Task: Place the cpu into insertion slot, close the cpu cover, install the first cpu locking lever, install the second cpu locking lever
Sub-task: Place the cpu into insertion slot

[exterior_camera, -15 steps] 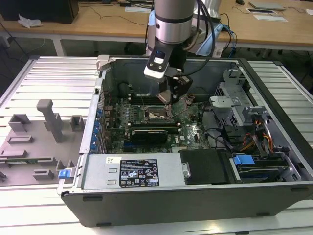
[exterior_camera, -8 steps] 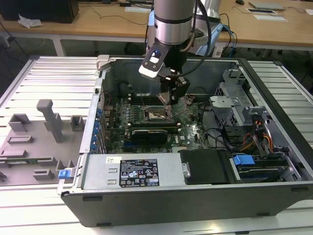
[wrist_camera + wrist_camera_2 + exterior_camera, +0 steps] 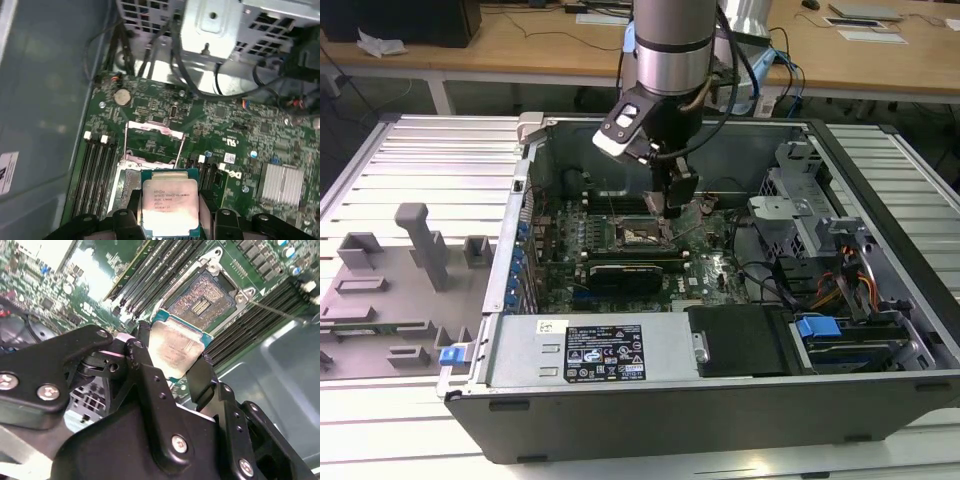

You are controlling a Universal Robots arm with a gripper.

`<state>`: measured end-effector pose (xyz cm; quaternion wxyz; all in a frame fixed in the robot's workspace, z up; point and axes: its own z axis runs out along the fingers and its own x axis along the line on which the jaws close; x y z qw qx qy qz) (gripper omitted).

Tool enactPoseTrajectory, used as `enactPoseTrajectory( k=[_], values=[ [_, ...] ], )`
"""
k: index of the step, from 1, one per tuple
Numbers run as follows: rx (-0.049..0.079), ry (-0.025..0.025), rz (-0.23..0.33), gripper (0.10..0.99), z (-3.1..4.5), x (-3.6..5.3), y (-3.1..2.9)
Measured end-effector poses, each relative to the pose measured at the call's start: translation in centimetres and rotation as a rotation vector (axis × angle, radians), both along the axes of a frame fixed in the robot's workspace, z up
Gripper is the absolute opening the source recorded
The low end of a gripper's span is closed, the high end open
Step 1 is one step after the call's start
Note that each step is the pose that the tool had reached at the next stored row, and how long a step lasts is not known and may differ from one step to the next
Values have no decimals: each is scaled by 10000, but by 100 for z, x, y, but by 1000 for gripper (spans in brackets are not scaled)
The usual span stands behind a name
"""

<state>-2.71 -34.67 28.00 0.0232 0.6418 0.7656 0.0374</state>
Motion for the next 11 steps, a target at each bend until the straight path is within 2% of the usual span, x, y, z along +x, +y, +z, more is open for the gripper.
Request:
enactPoseTrajectory(
  k=[7,11],
  values=[
    [0,1,-1379,541,-67,0,0],
    [-1,-2,-1624,541,-124,-30,14]
  ],
)
